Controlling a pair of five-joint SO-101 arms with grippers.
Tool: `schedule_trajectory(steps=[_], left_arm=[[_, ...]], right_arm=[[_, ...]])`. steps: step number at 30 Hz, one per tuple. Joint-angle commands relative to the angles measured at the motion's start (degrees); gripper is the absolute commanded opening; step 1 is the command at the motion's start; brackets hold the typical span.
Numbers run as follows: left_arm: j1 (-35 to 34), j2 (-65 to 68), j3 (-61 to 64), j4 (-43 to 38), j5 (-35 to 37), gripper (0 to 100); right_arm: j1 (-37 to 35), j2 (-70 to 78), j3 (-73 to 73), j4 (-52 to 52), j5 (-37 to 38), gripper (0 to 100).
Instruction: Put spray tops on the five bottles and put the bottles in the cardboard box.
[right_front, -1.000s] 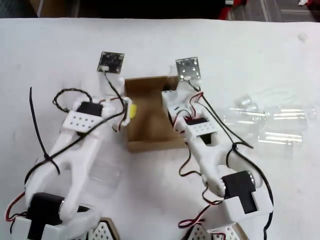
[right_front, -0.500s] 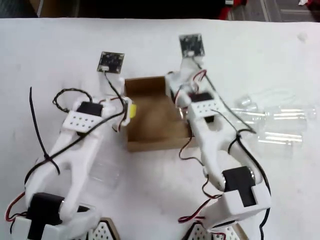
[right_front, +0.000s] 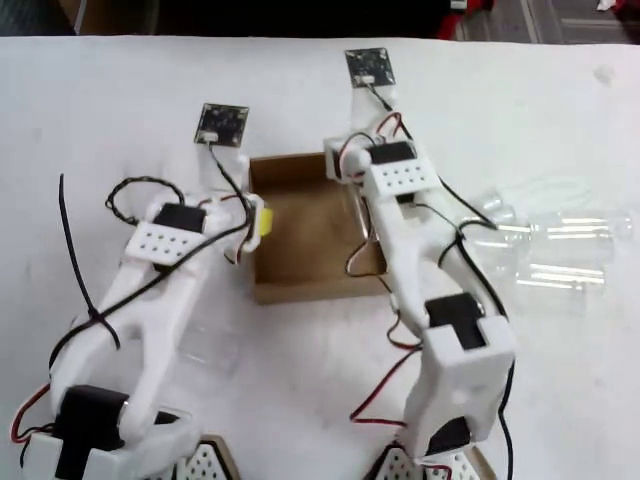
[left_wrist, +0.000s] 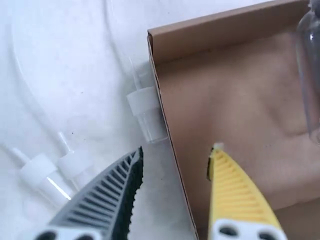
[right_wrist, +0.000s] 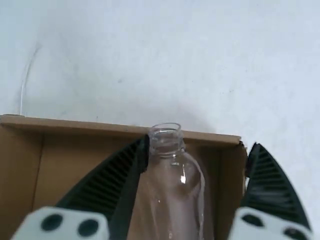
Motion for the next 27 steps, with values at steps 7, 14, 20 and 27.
schedule_trajectory(steps=[7, 14, 20, 27], left_arm=[[-0.8, -0.5, -0.4, 0.0, 0.4, 20], [-0.8, -0.5, -0.4, 0.0, 0.4, 20], [-0.8, -0.5, -0.4, -0.1, 0.4, 20], [-0.8, -0.5, -0.4, -0.1, 0.4, 20]], right_arm=[[0.0, 7.3, -16.5, 8.6, 0.1, 19.6], [0.0, 8.9, -19.4, 10.9, 0.1, 5.0], [0.1, 8.9, -19.5, 11.2, 0.1, 1.5], [1.7, 4.6, -19.2, 11.3, 0.1, 1.5]])
